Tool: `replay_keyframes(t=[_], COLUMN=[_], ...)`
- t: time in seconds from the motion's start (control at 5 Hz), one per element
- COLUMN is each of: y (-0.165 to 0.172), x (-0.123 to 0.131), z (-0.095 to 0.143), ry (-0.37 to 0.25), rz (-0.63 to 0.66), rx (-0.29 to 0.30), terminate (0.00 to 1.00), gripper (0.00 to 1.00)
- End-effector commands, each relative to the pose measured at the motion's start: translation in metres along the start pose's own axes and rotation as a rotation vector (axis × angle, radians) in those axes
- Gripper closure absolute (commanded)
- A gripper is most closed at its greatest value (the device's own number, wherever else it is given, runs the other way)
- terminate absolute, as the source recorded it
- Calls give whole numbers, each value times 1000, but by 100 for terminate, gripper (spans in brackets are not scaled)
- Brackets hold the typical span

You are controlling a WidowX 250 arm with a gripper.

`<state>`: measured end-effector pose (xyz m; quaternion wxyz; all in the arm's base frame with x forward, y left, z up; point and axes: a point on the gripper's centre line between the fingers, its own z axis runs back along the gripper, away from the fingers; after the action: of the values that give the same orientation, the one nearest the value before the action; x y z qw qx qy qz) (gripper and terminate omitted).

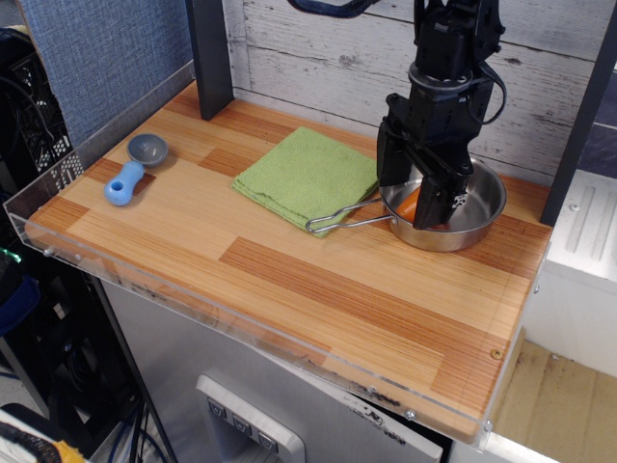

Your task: Put the carrot on the green cloth

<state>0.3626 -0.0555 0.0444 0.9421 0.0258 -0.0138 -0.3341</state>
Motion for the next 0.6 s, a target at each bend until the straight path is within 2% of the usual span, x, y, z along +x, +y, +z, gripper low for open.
replay_keyframes(t=[0.0,0.2,0.4], y=[14,17,15], x=[7,9,10], z=[12,5,-15], ry=[-76,-81,-36], rz=[28,26,13], rx=[20,23,15], terminate=[0,0,0], gripper=[0,0,0])
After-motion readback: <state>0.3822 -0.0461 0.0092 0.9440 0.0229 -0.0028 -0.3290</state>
